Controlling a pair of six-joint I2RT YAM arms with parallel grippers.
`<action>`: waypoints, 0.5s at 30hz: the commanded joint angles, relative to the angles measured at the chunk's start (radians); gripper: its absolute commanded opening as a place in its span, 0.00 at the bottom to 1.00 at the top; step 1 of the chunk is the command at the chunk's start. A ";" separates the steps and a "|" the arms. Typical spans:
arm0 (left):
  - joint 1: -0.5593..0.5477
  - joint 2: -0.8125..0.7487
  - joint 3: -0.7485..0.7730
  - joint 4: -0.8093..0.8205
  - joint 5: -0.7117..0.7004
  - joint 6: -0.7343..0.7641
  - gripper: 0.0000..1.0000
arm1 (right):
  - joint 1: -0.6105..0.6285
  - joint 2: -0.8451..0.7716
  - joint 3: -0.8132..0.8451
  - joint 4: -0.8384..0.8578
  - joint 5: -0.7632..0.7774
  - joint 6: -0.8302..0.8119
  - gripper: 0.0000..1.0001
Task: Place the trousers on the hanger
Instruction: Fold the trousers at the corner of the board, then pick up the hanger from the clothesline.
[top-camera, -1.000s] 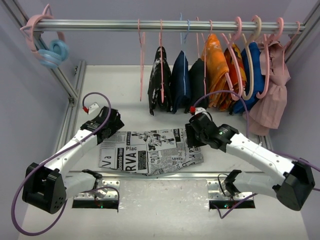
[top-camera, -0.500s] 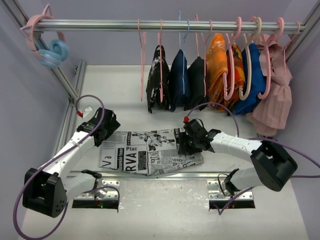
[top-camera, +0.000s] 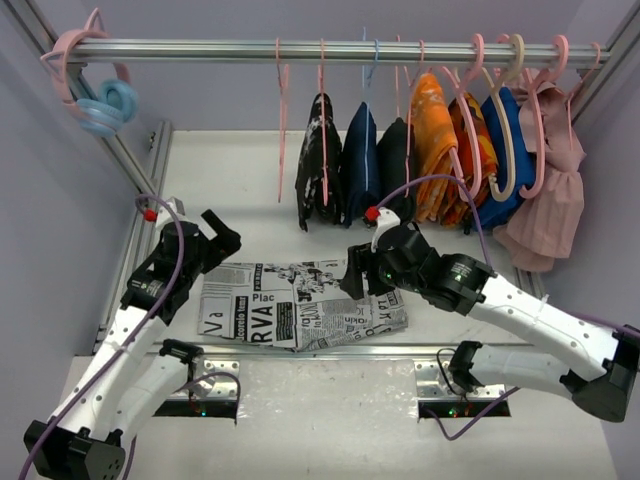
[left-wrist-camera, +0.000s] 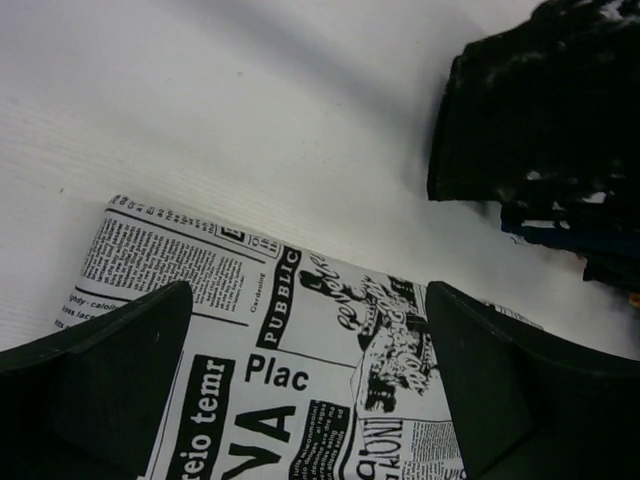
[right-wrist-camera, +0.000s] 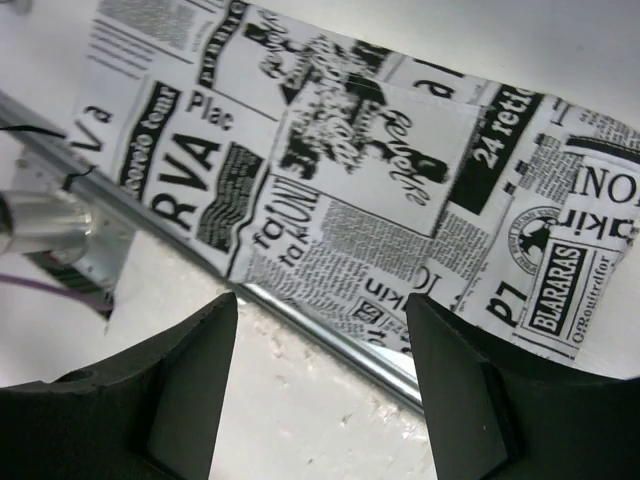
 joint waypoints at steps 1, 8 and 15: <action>0.004 -0.007 0.131 -0.015 0.107 0.154 1.00 | 0.079 0.054 0.204 -0.103 0.043 -0.020 0.68; 0.005 -0.034 0.255 -0.125 -0.149 0.239 1.00 | 0.182 0.324 0.674 -0.238 0.192 -0.118 0.68; 0.005 -0.085 0.122 -0.068 -0.257 0.237 1.00 | 0.180 0.611 0.978 -0.202 0.451 -0.248 0.68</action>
